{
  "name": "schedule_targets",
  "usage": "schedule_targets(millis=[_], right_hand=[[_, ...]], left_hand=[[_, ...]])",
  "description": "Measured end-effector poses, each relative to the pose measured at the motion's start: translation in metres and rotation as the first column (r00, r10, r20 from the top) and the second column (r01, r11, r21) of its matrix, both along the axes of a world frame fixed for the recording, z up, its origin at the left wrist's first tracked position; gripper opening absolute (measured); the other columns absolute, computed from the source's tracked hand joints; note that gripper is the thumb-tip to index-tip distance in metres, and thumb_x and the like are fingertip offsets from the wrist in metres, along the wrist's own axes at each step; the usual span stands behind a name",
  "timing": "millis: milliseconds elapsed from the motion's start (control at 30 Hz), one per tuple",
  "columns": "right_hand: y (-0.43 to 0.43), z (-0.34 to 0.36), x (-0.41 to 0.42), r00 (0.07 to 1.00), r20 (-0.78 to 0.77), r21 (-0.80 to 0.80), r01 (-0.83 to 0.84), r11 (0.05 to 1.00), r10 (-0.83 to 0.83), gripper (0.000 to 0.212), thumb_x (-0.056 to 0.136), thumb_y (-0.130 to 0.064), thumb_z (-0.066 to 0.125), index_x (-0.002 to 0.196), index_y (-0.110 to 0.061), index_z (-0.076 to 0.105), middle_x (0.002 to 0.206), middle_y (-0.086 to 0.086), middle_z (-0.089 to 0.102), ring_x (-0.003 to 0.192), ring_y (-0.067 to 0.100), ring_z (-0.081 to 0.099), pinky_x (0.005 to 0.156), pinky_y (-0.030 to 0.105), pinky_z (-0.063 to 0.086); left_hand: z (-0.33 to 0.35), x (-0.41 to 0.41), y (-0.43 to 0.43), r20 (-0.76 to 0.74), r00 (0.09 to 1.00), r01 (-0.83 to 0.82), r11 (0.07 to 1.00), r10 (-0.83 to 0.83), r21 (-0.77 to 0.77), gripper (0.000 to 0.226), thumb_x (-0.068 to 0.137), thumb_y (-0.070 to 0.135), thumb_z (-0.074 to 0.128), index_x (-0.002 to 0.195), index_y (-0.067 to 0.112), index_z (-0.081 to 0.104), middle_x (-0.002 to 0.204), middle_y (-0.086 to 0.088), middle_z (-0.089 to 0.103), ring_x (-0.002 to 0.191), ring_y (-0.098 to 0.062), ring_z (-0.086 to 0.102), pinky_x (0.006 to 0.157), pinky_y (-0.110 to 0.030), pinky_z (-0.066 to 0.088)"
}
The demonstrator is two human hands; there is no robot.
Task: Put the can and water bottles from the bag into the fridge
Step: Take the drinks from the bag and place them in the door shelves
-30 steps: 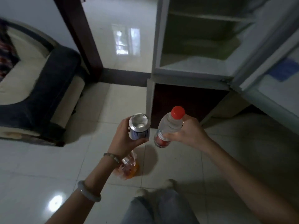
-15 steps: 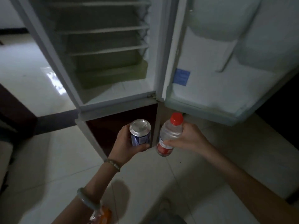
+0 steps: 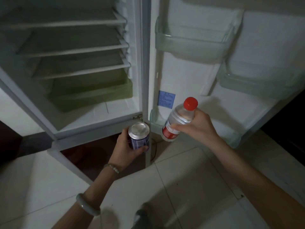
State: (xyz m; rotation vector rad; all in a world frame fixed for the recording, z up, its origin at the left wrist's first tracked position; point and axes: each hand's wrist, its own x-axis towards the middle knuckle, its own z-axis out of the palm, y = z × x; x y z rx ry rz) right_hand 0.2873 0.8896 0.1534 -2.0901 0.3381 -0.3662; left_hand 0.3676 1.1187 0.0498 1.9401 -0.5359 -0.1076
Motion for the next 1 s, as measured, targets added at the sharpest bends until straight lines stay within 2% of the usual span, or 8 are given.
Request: schedule_targets(millis=[67,167,233,367,533,733,933,1000], right_hand=[[-0.007,-0.001,0.023,0.999,0.036,0.018,0.038,0.999,-0.039,0.036,0.062,-0.016,0.084,0.081,-0.035,0.059,0.079,-0.022,0.064,0.07,-0.017,0.059,0.058,0.0,0.041],[-0.017,-0.012,0.06,0.996,0.023,0.038,0.083,0.996,-0.084,0.04,0.061,-0.025,0.084,0.095,-0.027,0.063,0.088,-0.014,0.067,0.079,-0.006,0.062,0.064,0.006,0.047],[-0.023,-0.026,0.083,0.994,-0.017,0.017,0.111,0.994,-0.111,0.043,0.059,-0.032,0.084,0.096,-0.027,0.063,0.088,-0.011,0.069,0.079,-0.002,0.064,0.067,0.013,0.05],[-0.027,-0.051,0.12,0.994,-0.078,0.021,0.08,0.997,-0.078,0.026,0.062,-0.028,0.08,0.081,-0.021,0.065,0.079,-0.005,0.071,0.072,0.002,0.066,0.064,0.022,0.052],[-0.03,-0.078,0.149,0.986,-0.166,-0.067,-0.004,0.998,-0.007,0.029,0.054,-0.034,0.08,0.076,-0.025,0.064,0.077,-0.006,0.07,0.075,0.007,0.066,0.067,0.029,0.052],[-0.03,-0.098,0.163,0.983,-0.183,-0.116,-0.026,0.993,0.005,0.029,0.057,-0.035,0.079,0.077,-0.026,0.06,0.079,-0.004,0.07,0.075,0.011,0.066,0.071,0.038,0.056],[-0.035,-0.096,0.165,0.972,-0.236,-0.081,-0.023,0.996,0.004,0.026,0.057,-0.034,0.08,0.073,-0.03,0.059,0.079,-0.008,0.069,0.077,0.01,0.066,0.07,0.03,0.053],[-0.037,-0.095,0.165,0.969,-0.243,-0.06,-0.05,0.997,0.034,0.034,0.053,-0.039,0.079,0.08,-0.029,0.061,0.083,-0.005,0.07,0.08,0.012,0.066,0.076,0.038,0.055]], left_hand=[[0.001,0.018,-0.008,-0.008,1.0,0.014,1.0,-0.014,0.0,0.073,0.054,0.037,0.082,0.114,0.032,0.042,0.113,0.005,0.058,0.107,-0.007,0.055,0.089,-0.024,0.046],[0.004,0.046,-0.023,0.005,0.999,0.046,0.999,-0.046,-0.017,0.07,0.06,0.016,0.085,0.113,0.03,0.042,0.107,0.015,0.056,0.097,0.013,0.052,0.082,-0.006,0.042],[0.004,0.062,-0.032,0.003,0.998,0.06,0.998,-0.06,-0.016,0.07,0.06,0.017,0.085,0.112,0.035,0.041,0.108,0.019,0.054,0.097,0.01,0.052,0.084,-0.012,0.043],[-0.003,0.086,-0.043,-0.007,0.994,0.108,0.994,-0.108,-0.029,0.076,0.056,0.036,0.081,0.121,0.03,0.042,0.118,0.005,0.057,0.109,-0.006,0.053,0.088,-0.026,0.047],[-0.003,0.102,-0.049,0.054,0.99,0.132,0.991,-0.132,-0.009,0.076,0.059,0.01,0.085,0.121,0.023,0.043,0.115,0.009,0.055,0.104,0.013,0.049,0.082,-0.003,0.039],[-0.01,0.114,-0.047,0.069,0.987,0.147,0.989,-0.148,0.022,0.077,0.059,0.02,0.085,0.122,0.03,0.042,0.119,0.007,0.055,0.11,-0.005,0.051,0.09,-0.009,0.039],[-0.013,0.117,-0.049,0.046,0.987,0.155,0.988,-0.156,0.026,0.078,0.059,0.016,0.085,0.124,0.027,0.042,0.119,0.003,0.054,0.108,-0.004,0.051,0.085,-0.004,0.037],[-0.01,0.116,-0.053,0.047,0.985,0.166,0.986,-0.167,0.008,0.077,0.059,0.014,0.085,0.122,0.027,0.042,0.117,0.004,0.054,0.106,-0.002,0.051,0.085,-0.003,0.037]])
